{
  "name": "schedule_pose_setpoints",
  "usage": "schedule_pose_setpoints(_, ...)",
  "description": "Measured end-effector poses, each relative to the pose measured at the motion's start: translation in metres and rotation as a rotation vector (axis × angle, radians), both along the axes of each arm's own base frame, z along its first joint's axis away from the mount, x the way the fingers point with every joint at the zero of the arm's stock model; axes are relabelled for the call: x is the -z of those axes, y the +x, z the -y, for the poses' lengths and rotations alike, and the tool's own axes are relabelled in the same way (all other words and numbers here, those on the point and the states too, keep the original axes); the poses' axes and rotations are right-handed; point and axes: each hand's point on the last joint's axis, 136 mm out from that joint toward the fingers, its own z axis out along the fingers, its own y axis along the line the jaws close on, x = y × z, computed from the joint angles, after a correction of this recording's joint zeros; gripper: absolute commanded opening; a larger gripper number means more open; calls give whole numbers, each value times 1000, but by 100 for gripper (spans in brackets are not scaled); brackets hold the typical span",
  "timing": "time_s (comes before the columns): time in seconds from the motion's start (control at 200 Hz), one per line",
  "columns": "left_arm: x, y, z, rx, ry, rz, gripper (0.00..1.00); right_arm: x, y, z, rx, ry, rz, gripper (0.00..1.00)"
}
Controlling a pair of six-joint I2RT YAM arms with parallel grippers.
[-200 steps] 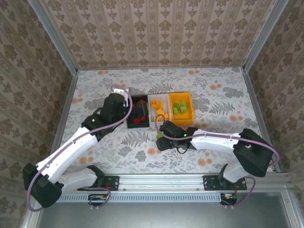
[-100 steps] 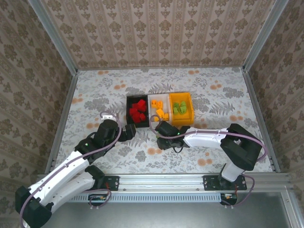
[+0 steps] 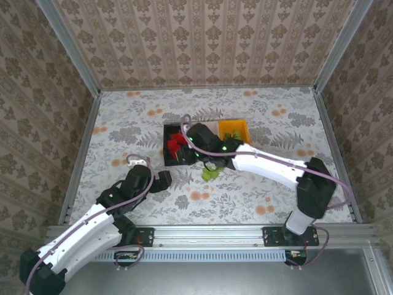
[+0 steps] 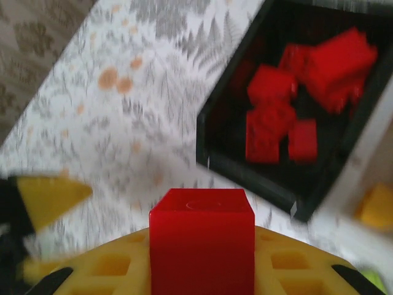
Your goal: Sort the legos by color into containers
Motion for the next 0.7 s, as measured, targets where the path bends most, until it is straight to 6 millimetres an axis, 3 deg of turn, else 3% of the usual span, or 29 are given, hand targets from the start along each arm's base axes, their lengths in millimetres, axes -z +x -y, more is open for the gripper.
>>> schedule_pose_setpoints(0.075,1,-1,1,1,-13,-8,100,10,29,-11,34,-16,-3,30)
schedule_pose_setpoints(0.215,-2,-3,3,6,-38,-6,100,48,71,-19,96,-89,-32,32)
schedule_pose_setpoints(0.33,-6,-5,3,4,-57,3,100,67,90,-20,116,-136,-44,49)
schedule_pose_setpoints(0.42,-7,-6,2,2,-66,4,100,66,94,-22,106,-145,-36,61)
schedule_pose_setpoints(0.545,-9,-7,4,10,-77,4,100,54,92,-24,83,-135,-10,65)
schedule_pose_setpoints(0.7,-10,-8,8,22,-93,0,100,34,58,2,68,-115,-2,65)
